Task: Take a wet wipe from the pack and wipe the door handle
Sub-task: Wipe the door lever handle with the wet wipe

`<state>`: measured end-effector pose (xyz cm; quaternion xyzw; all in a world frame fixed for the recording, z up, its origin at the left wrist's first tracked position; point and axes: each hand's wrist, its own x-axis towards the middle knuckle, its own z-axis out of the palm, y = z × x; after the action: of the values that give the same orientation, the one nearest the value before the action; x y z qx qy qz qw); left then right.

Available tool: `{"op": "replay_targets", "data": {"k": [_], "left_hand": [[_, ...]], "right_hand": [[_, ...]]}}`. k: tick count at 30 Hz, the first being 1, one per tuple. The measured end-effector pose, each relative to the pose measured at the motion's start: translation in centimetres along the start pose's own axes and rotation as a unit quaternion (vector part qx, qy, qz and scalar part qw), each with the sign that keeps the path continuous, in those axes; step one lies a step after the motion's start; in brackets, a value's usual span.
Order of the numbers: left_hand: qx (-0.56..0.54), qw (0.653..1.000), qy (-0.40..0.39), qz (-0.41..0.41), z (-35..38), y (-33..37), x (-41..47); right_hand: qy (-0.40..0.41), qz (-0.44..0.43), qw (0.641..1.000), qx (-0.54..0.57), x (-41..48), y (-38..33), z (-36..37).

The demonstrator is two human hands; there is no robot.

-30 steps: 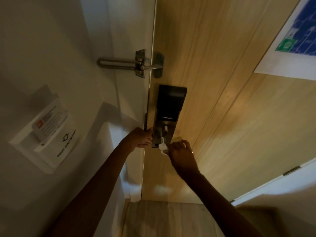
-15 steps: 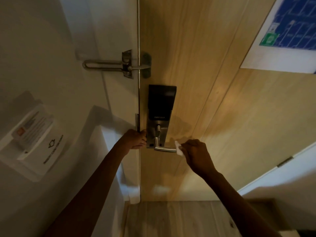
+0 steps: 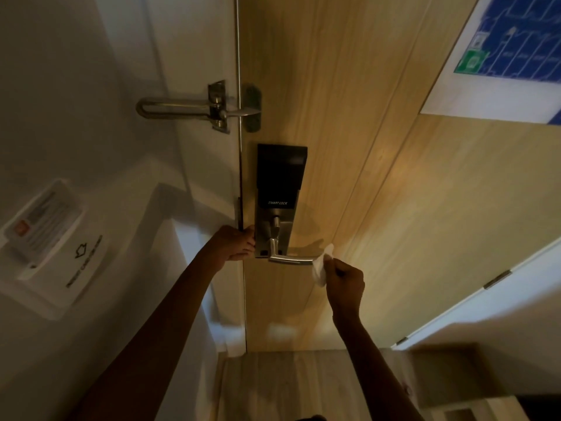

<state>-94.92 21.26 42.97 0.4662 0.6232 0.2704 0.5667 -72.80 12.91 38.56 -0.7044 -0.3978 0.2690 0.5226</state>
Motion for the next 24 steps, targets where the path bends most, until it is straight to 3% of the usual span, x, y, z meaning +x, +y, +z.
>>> {"op": "replay_targets", "data": {"k": [4, 11, 15, 21, 24], "left_hand": [[-0.012, 1.0, 0.003, -0.007, 0.0, 0.1, 0.0], [0.004, 1.0, 0.001, 0.001, -0.1, -0.1, 0.1], [0.004, 1.0, -0.004, -0.003, -0.1, 0.1, -0.2], [0.0, 1.0, 0.001, -0.002, 0.0, 0.2, -0.3], [0.005, 1.0, 0.001, 0.0, 0.0, 0.0, -0.2]], "right_hand": [[0.029, -0.009, 0.999, -0.01, -0.8, -0.2, -0.3], [-0.01, 0.006, 1.0, -0.014, 0.4, -0.7, -0.8], [-0.039, -0.047, 0.993, -0.103, 0.9, -1.7, -3.1], [0.053, -0.189, 0.98, -0.028, 2.1, -4.3, -2.5], [0.061, -0.184, 0.981, -0.006, 1.8, -3.7, -1.2]]}}
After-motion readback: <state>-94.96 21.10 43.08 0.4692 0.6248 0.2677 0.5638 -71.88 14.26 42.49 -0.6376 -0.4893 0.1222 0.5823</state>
